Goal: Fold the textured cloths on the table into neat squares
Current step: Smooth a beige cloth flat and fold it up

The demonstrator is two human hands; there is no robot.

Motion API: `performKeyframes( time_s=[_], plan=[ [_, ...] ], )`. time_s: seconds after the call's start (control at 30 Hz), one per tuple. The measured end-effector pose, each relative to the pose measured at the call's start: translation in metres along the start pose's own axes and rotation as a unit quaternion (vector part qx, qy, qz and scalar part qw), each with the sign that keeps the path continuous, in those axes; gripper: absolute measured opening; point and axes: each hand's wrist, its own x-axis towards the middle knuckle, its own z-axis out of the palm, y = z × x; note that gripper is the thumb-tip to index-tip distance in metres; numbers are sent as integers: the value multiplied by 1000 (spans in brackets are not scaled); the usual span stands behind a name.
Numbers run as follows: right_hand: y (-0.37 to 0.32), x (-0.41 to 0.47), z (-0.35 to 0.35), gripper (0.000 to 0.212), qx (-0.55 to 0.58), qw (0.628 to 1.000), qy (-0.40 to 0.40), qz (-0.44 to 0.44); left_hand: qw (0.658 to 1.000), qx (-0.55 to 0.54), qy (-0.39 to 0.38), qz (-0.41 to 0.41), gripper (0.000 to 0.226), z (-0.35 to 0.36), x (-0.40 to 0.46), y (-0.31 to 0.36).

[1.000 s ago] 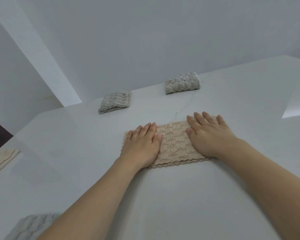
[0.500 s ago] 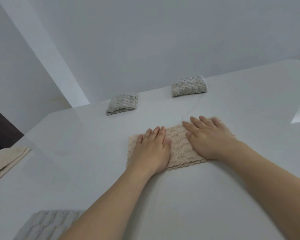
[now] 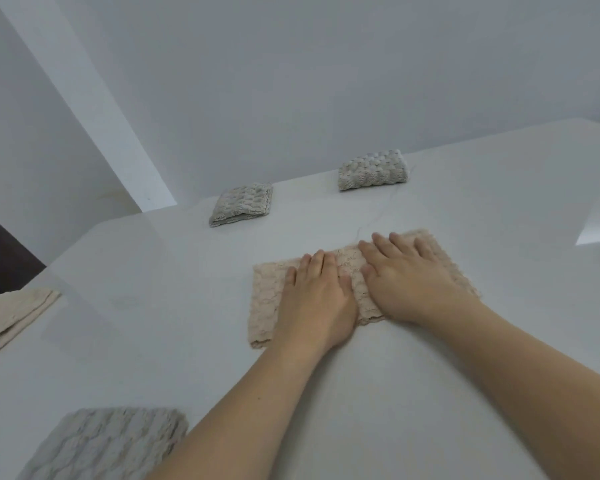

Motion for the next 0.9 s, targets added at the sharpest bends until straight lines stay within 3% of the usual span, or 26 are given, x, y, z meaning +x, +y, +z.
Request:
performKeyframes(
  time_s=[0.17,0.37,0.47,0.53,0.6,0.7,0.9],
  plan=[
    [18,1,-2,56,-1,999,-11,30,999,4,-35,-1,59,-2,-6,-17],
    [47,-3,-12,58,-12,989,-29,147,997,12,-70,-43,60,-14,-22,-45],
    [35,0,-16,59,-65,989,47,121,996,1,-79,-49,60,-22,-10,-42],
    [21,1,-20,58,-38,993,92,68,999,-26,-28,-34,57,-28,4,-36],
    [5,0,-16,56,1,997,72,-2,999,-42,4,-11,55,-27,16,-25],
    [-1,-1,-1,55,11,999,-2,-46,999,-14,-41,-11,58,-11,17,-12],
    [36,5,-10,55,2,998,-39,49,996,-1,-64,-55,59,-8,11,-45]
  ],
)
